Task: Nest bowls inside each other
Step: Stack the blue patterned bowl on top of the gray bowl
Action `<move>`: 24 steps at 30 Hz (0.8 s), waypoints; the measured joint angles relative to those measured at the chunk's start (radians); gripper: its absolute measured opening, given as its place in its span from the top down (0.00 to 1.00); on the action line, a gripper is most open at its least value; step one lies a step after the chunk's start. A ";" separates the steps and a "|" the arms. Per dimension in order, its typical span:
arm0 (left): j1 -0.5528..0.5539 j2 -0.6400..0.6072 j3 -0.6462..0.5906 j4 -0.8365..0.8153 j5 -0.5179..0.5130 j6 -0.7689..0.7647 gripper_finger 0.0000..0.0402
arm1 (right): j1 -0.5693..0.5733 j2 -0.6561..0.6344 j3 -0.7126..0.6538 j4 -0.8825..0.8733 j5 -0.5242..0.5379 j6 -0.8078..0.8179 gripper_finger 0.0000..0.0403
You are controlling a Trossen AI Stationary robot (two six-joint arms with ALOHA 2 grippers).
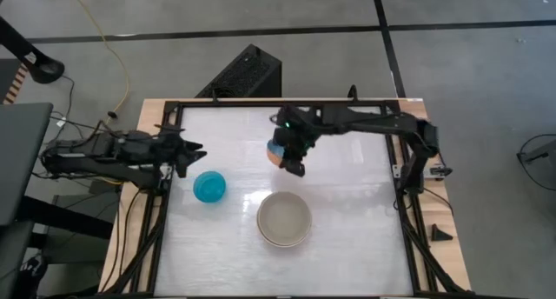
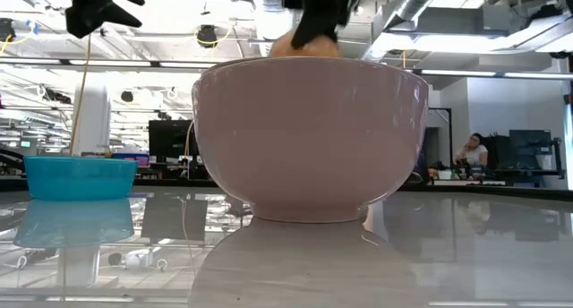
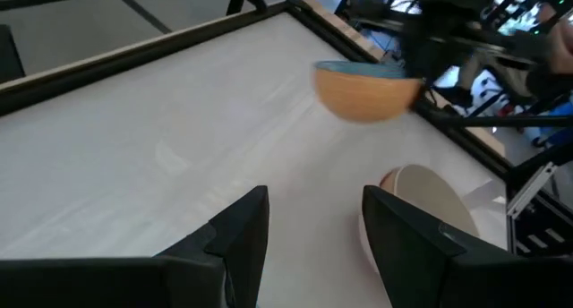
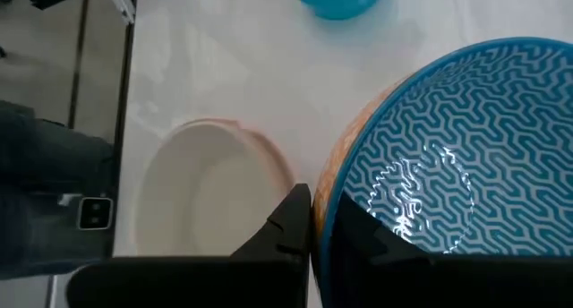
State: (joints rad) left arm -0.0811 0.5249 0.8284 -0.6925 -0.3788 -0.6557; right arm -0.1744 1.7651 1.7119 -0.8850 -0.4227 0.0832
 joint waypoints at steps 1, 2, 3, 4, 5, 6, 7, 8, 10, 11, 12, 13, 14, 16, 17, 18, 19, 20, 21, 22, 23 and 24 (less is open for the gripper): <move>0.000 -0.015 0.000 -0.014 0.001 0.000 0.58 | 0.028 -0.018 0.000 -0.006 0.031 0.026 0.89; 0.000 -0.031 0.000 -0.028 0.003 0.000 0.58 | 0.056 -0.034 0.000 -0.009 0.068 0.054 0.89; 0.000 -0.045 0.000 -0.038 0.004 0.000 0.58 | 0.083 -0.050 0.000 -0.009 0.109 0.082 0.89; 0.000 -0.057 0.000 -0.049 0.004 0.001 0.58 | 0.111 -0.065 0.000 -0.009 0.143 0.111 0.89; 0.000 -0.069 0.000 -0.058 0.005 0.002 0.58 | 0.139 -0.078 0.000 -0.010 0.180 0.141 0.89; 0.000 -0.079 0.000 -0.068 0.005 0.007 0.58 | 0.168 -0.091 0.000 -0.012 0.221 0.173 0.89; 0.000 -0.090 0.000 -0.075 0.007 0.009 0.58 | 0.196 -0.103 -0.002 -0.014 0.261 0.204 0.89; 0.000 -0.098 0.000 -0.081 0.008 0.013 0.58 | 0.225 -0.117 -0.010 -0.009 0.296 0.239 0.89; 0.000 -0.112 0.000 -0.091 0.009 0.017 0.58 | 0.283 -0.150 -0.043 0.006 0.364 0.318 0.89; 0.000 -0.118 0.000 -0.093 0.015 0.020 0.58 | 0.314 -0.166 -0.063 0.007 0.396 0.361 0.89; 0.000 -0.122 0.000 -0.094 0.018 0.020 0.58 | 0.346 -0.183 -0.083 0.007 0.430 0.403 0.89; 0.000 -0.123 0.000 -0.096 0.024 0.020 0.58 | 0.379 -0.198 -0.106 0.012 0.459 0.449 0.89; 0.000 -0.125 0.000 -0.097 0.030 0.020 0.58 | 0.411 -0.214 -0.132 0.027 0.487 0.492 0.89; 0.000 -0.126 0.000 -0.097 0.036 0.020 0.58 | 0.479 -0.248 -0.187 0.085 0.542 0.577 0.89; 0.000 -0.127 0.000 -0.097 0.041 0.020 0.58 | 0.511 -0.264 -0.219 0.141 0.569 0.611 0.89; 0.000 -0.127 0.000 -0.097 0.042 0.020 0.58 | 0.540 -0.281 -0.250 0.210 0.598 0.640 0.89; 0.000 -0.127 0.000 -0.097 0.042 0.020 0.58 | 0.566 -0.296 -0.287 0.303 0.620 0.657 0.89; 0.000 -0.127 0.000 -0.097 0.042 0.020 0.58 | 0.589 -0.307 -0.324 0.400 0.631 0.666 0.89; 0.000 -0.127 0.000 -0.097 0.042 0.019 0.58 | 0.604 -0.316 -0.366 0.526 0.631 0.670 0.89; 0.000 -0.127 0.000 -0.097 0.041 0.018 0.58 | 0.612 -0.317 -0.403 0.648 0.630 0.674 0.89; 0.000 -0.127 0.000 -0.097 0.041 0.016 0.58 | 0.617 -0.316 -0.439 0.777 0.630 0.683 0.89; 0.000 -0.127 0.000 -0.097 0.041 0.015 0.58 | 0.621 -0.310 -0.470 0.889 0.628 0.690 0.89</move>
State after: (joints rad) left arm -0.0811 0.3981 0.8284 -0.7894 -0.3374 -0.6407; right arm 0.4463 1.4551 1.2415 0.0040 0.2051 0.7729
